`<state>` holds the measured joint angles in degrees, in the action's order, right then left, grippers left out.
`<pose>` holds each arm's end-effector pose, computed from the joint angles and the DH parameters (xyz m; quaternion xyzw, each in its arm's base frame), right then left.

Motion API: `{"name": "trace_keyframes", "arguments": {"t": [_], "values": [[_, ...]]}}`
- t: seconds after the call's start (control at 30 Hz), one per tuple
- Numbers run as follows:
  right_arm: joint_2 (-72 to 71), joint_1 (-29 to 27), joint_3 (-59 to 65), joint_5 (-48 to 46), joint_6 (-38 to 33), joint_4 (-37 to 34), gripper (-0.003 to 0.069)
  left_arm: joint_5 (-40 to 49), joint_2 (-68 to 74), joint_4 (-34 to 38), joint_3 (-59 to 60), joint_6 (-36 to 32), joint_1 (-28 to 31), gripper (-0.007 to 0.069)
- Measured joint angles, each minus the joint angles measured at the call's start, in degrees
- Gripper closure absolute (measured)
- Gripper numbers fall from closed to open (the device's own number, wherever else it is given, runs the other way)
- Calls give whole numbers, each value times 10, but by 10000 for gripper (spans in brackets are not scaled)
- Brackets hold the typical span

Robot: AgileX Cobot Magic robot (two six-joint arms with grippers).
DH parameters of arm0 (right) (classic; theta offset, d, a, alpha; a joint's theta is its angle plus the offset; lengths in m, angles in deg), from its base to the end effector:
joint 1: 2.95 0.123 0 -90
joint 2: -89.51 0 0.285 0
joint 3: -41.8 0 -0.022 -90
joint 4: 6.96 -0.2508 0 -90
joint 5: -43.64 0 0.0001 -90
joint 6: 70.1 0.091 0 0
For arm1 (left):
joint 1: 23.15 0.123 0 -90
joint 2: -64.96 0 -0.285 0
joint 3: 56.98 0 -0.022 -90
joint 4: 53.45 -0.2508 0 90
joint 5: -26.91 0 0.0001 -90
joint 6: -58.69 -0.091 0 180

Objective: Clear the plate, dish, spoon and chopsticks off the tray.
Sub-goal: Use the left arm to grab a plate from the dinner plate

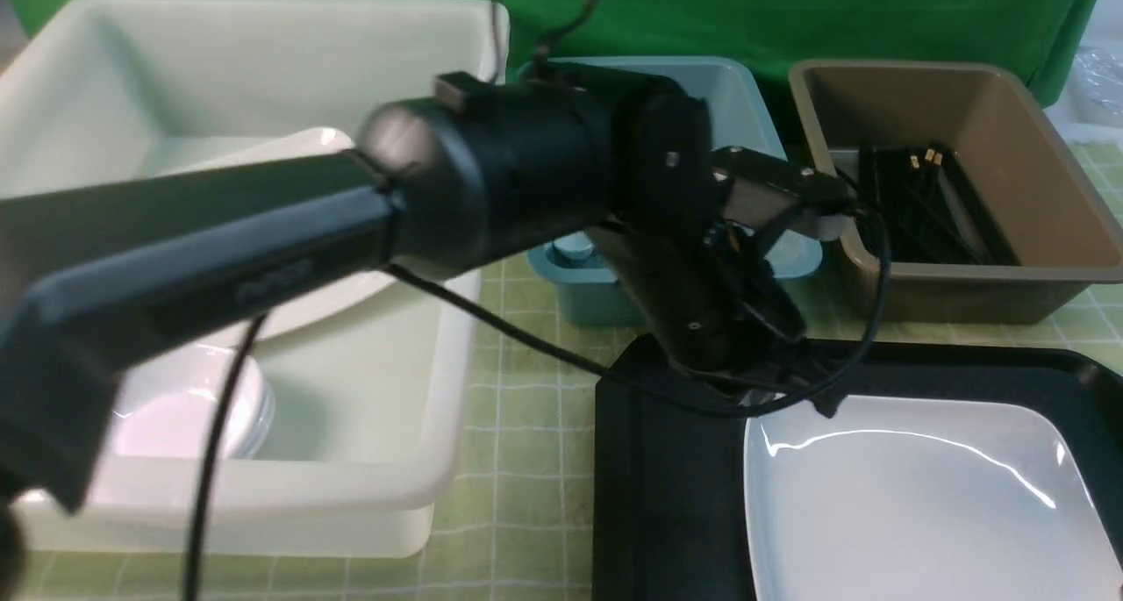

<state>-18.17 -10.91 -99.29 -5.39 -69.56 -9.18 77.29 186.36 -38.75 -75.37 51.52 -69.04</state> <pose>0.1844 -0.0231 0.2386 0.0830 0.9816 0.0055 0.1721 0.2928 -0.3276 0.2521 0.3804 0.8889 -0.1839 0.1773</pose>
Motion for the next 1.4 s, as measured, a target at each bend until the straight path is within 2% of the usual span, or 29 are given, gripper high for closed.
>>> {"name": "trace_keyframes", "arguments": {"t": [0.07, 0.13, 0.17, 0.27, 0.33, 0.37, 0.47, 0.6, 0.73, 0.8, 0.83, 1.0, 1.3, 1.4], "values": [[-41, 0, -15, -11, -12, -13, 176, -2, 17, -13, -22, 12, -1, 599], [-109, 0, -29, -16, -33, -46, 277, -5, 48, -36, -57, 28, -1, 554], [-157, 0, -33, -13, -46, -68, 329, -4, 67, -48, -74, 33, -1, 514], [-218, 0, -35, -8, -63, -94, 392, -4, 99, -55, -98, 37, -1, 413], [-261, 0, -35, -9, -72, -102, 405, -4, 131, -59, -115, 40, -1, 298], [-265, 0, -35, -11, -73, -102, 405, -4, 131, -59, -116, 40, -1, 290], [-280, 0, -35, -20, -76, -104, 406, -6, 159, -62, -121, 42, -1, 188], [-280, 0, -35, -26, -76, -104, 406, -11, 183, -58, -121, 47, -1, 127], [-280, 0, -35, -25, -76, -104, 406, -14, 190, -51, -126, 48, -3, 141], [-280, 0, -35, -24, -76, -104, 406, -19, 193, -47, -127, 48, -4, 189], [-280, 0, -35, -24, -76, -104, 406, -19, 192, -46, -127, 48, -4, 189], [-280, 0, -35, -22, -76, -104, 406, -33, 198, -19, -131, 60, -4, 391], [-280, 0, -35, 1, -89, -104, 406, -25, 182, -21, -131, 65, 0, 410], [-280, 0, -35, 9, -89, -105, 406, 0, 138, -38, -130, 59, 3, 470]]}}
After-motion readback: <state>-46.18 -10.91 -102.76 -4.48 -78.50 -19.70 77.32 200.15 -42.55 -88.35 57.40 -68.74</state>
